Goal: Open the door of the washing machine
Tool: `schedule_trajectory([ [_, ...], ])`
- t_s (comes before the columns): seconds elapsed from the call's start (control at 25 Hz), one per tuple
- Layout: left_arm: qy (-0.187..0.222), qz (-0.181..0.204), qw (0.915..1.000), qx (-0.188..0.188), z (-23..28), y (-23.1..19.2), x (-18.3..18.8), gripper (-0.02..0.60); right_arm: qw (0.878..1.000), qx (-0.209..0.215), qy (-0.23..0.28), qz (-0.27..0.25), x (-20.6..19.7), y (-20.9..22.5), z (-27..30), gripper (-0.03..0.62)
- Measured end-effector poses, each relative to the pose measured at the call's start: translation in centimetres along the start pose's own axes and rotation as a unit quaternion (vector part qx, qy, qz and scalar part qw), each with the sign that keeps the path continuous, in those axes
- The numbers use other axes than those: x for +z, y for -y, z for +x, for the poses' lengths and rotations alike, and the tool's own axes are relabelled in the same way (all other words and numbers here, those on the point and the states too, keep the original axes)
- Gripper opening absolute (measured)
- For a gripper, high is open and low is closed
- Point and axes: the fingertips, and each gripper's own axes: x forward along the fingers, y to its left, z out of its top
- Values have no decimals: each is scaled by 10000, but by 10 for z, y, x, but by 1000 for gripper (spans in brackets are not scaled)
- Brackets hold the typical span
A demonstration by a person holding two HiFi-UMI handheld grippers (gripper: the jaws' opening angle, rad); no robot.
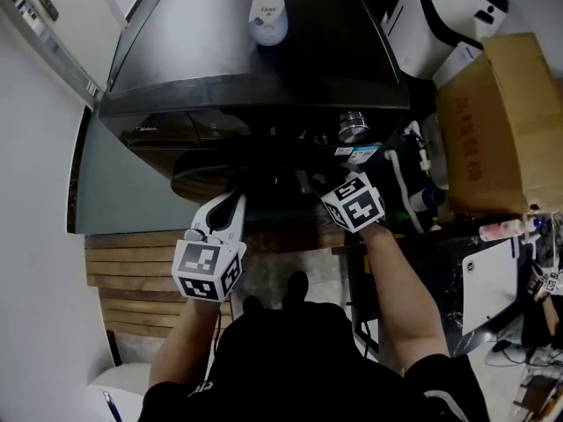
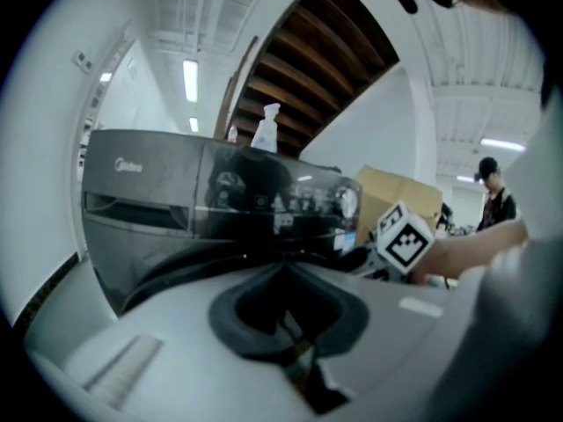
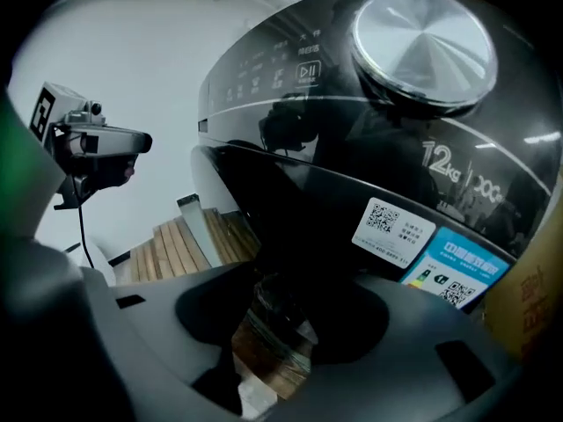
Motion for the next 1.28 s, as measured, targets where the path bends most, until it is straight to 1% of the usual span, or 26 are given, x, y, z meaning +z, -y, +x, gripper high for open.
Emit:
schedule_trajectory([
  [0.24, 44, -51, 10000, 9, -2, -1, 1, 9, 9982, -105, -255, -526, -6, -1, 6, 198],
  [0.36, 54, -61, 10000, -16, -5, 0, 1, 9, 9911, -183, -665, -1138, -12, -3, 9, 186],
  [0.44, 56, -77, 10000, -13, -8, 0, 0, 8, 9860, -129, -901, -1401, -14, -4, 11, 176],
  [0.56, 45, -111, 9999, 18, -12, -2, -4, 8, 9854, 34, -929, -1425, -14, -4, 12, 169],
  [0.64, 22, -148, 9999, 52, -16, -3, -9, 8, 9854, 62, -882, -1452, -15, -4, 13, 167],
  [0.76, 11, -199, 9997, 102, -24, -4, -14, 8, 9862, 9, -848, -1419, -15, -4, 14, 169],
  [0.92, 3, -212, 9997, 130, -40, 1, -18, 8, 9877, -163, -760, -1359, -14, -4, 14, 179],
  [1.04, 24, -212, 9996, 183, -54, 2, -20, 9, 9904, -159, -623, -1221, -14, -3, 13, 178],
  [1.28, 6, -284, 9991, 323, -77, -2, -28, 8, 9887, -224, -556, -1377, -13, -5, 13, 167],
])
